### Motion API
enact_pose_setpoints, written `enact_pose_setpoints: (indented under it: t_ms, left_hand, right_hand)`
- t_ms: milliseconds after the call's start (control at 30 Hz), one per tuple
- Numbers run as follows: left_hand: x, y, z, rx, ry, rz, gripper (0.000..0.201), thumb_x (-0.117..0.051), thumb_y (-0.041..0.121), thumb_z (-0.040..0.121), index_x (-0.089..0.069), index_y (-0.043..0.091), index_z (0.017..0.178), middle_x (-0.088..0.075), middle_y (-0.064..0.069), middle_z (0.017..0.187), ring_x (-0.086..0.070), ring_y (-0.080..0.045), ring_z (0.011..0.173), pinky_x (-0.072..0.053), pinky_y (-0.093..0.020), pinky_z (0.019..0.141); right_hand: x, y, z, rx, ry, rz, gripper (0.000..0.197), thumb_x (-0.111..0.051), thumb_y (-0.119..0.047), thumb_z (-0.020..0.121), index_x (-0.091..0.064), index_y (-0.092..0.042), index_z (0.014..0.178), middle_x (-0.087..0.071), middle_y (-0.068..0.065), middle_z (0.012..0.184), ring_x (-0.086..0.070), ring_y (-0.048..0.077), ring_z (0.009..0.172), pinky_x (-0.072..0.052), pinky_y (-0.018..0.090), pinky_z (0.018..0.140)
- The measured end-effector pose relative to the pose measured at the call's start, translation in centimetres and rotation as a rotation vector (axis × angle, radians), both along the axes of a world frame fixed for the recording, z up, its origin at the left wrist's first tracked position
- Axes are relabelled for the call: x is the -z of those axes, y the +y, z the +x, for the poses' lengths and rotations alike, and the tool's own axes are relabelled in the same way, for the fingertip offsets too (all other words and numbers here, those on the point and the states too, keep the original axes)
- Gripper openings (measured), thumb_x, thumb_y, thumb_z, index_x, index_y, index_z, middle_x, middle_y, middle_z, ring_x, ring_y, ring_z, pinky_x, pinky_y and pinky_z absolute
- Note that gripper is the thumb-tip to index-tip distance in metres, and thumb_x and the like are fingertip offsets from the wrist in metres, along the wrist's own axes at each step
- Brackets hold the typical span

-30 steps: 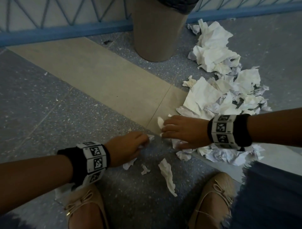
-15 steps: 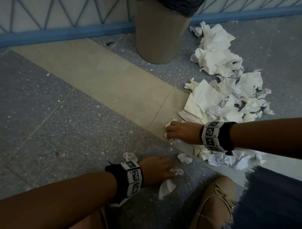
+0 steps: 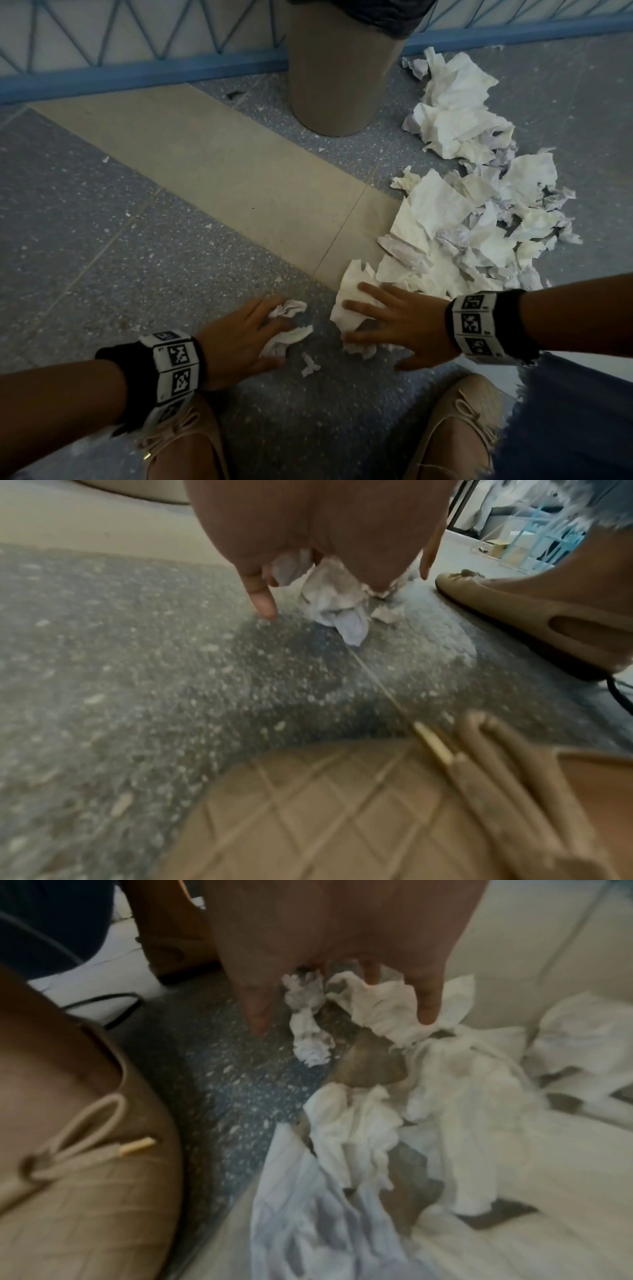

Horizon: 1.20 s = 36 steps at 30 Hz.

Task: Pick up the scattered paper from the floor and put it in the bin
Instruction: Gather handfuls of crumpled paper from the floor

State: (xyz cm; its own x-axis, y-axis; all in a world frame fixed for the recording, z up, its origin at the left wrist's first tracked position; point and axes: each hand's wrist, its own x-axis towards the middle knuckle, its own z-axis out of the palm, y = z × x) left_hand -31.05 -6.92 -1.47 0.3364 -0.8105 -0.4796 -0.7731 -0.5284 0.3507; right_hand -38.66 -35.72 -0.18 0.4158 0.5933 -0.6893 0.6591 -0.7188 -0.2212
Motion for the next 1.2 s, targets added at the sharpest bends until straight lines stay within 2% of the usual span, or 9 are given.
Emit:
enact_pose_setpoints:
  t_ms: [100,200,300,400,533,700,900,1033,1200]
  left_hand:
    - [1.6,0.0,-0.9,0.167,-0.136,0.023,0.07,-0.061,0.067,0.063,-0.044,0.025,0.117,-0.045,-0.006,0.122,-0.068,-0.018,0.098,-0.058,-0.023,0.074]
    - [2.5,-0.7,-0.1,0.194,-0.089,0.034,0.081,-0.079,0.057,0.043,-0.047,0.026,0.111,-0.049,-0.005,0.115,-0.063,-0.015,0.094,-0.058,-0.019,0.067]
    - [1.5,-2.3,0.8,0.13,-0.067,-0.016,0.046,-0.056,0.045,0.074,-0.049,0.024,0.114,-0.066,-0.005,0.11,-0.07,-0.011,0.089,-0.055,-0.014,0.069]
    - [1.1,-4.2,2.3,0.033,-0.025,0.026,0.049,-0.041,0.031,0.096,-0.03,0.018,0.141,-0.032,-0.014,0.147,-0.039,-0.027,0.132,-0.037,-0.03,0.108]
    - [-1.7,-6.6,5.6,-0.149,0.089,-0.09,0.044,-0.042,0.031,0.096,-0.032,0.023,0.139,-0.033,-0.008,0.142,-0.042,-0.024,0.126,-0.033,-0.02,0.094]
    - [-9.2,-10.0,11.2,-0.24,0.049,-0.398,0.043,-0.049,0.029,0.093,-0.033,0.025,0.133,-0.042,0.004,0.141,-0.047,-0.007,0.118,-0.032,-0.006,0.087]
    - [-21.4,-15.5,19.1,-0.51,-0.244,-0.776,0.053,-0.056,0.016,0.091,-0.025,0.007,0.133,-0.045,0.006,0.101,-0.049,-0.002,0.074,-0.036,0.002,0.064]
    - [-24.8,-19.0,24.9,-0.652,-0.494,-0.685,0.066,-0.055,0.045,0.084,-0.032,0.005,0.132,-0.053,-0.019,0.124,-0.052,-0.035,0.113,-0.042,-0.041,0.096]
    - [-22.2,-23.0,27.6,-0.74,-0.711,-0.358,0.046,-0.052,0.035,0.087,-0.045,0.006,0.122,-0.048,-0.023,0.129,-0.039,-0.038,0.123,-0.029,-0.044,0.1]
  right_hand:
    - [0.8,0.2,-0.1,-0.106,-0.003,0.002,0.088,-0.063,-0.043,0.081,0.003,-0.051,0.14,0.02,0.009,0.156,0.024,0.044,0.135,-0.007,0.065,0.11]
    - [1.5,0.5,0.1,-0.207,-0.131,0.046,0.08,-0.067,-0.034,0.078,-0.017,-0.046,0.14,-0.007,0.016,0.157,-0.015,0.054,0.137,-0.034,0.067,0.1]
    - [1.4,0.8,0.9,-0.283,-0.238,0.112,0.059,-0.067,-0.026,0.074,-0.046,-0.036,0.129,-0.047,0.016,0.141,-0.055,0.045,0.116,-0.059,0.048,0.078]
    - [1.8,0.9,2.5,-0.331,-0.259,0.225,0.048,-0.079,-0.021,0.066,-0.063,-0.026,0.111,-0.065,0.012,0.121,-0.067,0.034,0.095,-0.061,0.033,0.062]
    - [1.4,0.5,5.6,-0.246,-0.27,0.253,0.034,-0.084,-0.011,0.06,-0.072,-0.015,0.092,-0.071,0.013,0.1,-0.068,0.028,0.078,-0.059,0.028,0.057]
    - [-4.7,-0.9,12.6,0.157,-0.323,0.345,0.034,-0.046,-0.014,0.094,-0.054,-0.009,0.127,-0.051,0.019,0.134,-0.049,0.035,0.123,-0.044,0.044,0.103]
    - [-18.0,-5.9,20.6,0.331,-0.919,0.746,0.025,-0.059,-0.016,0.082,-0.072,-0.007,0.102,-0.064,0.028,0.108,-0.063,0.034,0.097,-0.047,0.03,0.081]
    - [-22.9,-8.1,25.1,0.675,-1.005,0.701,0.034,-0.056,-0.021,0.089,-0.059,-0.015,0.122,-0.054,0.023,0.119,-0.052,0.031,0.112,-0.03,0.02,0.079]
    - [-22.1,-6.9,30.4,0.899,-0.626,0.376,0.048,-0.054,-0.032,0.083,-0.055,-0.004,0.122,-0.054,0.016,0.115,-0.051,0.029,0.117,-0.041,0.026,0.087]
